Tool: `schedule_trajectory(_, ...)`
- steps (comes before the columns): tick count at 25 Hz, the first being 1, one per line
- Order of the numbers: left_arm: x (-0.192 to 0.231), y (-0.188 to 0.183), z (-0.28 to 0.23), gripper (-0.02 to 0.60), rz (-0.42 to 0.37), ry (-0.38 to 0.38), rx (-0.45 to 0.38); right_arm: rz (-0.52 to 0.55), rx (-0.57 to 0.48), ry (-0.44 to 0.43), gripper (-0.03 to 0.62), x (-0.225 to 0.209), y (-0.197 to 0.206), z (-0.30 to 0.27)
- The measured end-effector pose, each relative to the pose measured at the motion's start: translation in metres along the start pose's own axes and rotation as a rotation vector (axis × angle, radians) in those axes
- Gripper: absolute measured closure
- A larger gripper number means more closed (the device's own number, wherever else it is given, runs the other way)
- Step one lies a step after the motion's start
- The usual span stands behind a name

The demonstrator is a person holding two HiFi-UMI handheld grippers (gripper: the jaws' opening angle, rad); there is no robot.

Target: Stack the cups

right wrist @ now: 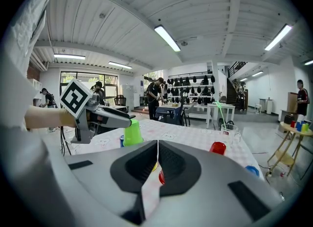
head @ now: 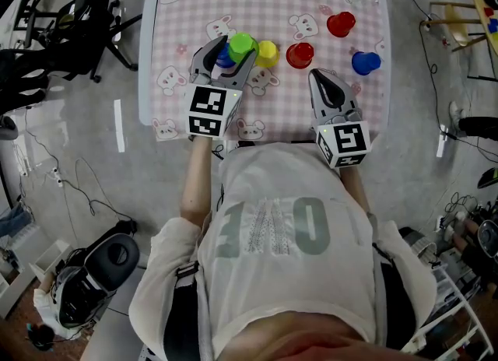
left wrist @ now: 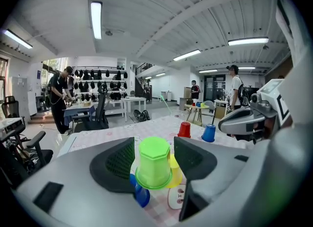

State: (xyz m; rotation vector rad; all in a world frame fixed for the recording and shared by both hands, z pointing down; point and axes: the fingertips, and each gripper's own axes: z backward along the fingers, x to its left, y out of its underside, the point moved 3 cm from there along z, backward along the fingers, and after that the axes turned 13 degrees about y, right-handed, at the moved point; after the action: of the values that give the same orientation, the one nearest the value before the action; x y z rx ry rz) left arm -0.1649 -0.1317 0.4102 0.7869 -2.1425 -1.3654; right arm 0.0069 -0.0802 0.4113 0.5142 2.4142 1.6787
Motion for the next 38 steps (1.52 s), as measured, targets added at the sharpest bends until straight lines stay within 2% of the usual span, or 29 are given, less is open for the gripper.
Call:
schedule_trajectory(6, -0.017, -0.040, 0.015, 0.339, -0.083, -0.046, -0.098, -0.002, -0.008, 0.002, 0.565, -0.002, -0.001, 0.002)
schedule_trajectory(11, -0.061, -0.077, 0.012, 0.339, -0.091, 0.014, -0.223, -0.012, -0.014, 0.032, 0.565, -0.016, -0.002, 0.012)
schedule_trajectory(13, -0.076, -0.081, 0.000, 0.339, -0.092, 0.049, -0.239, -0.017, -0.016, 0.047, 0.565, -0.022, 0.000, 0.016)
schedule_trajectory(23, -0.150, -0.099, -0.094, 0.339, -0.155, 0.270, -0.208, -0.057, 0.003, 0.171, 0.565, -0.084, 0.018, 0.043)
schedule_trajectory(29, -0.199, -0.088, -0.171, 0.339, -0.154, 0.371, -0.106, -0.095, 0.044, 0.245, 0.565, -0.142, 0.042, 0.064)
schedule_trajectory(32, -0.215, -0.069, -0.206, 0.339, -0.149, 0.394, -0.032, -0.117, 0.066, 0.277, 0.564, -0.168, 0.055, 0.070)
schedule_trajectory(38, -0.229, -0.036, -0.247, 0.339, -0.124, 0.382, 0.073, -0.141, 0.092, 0.309, 0.565, -0.202, 0.076, 0.074)
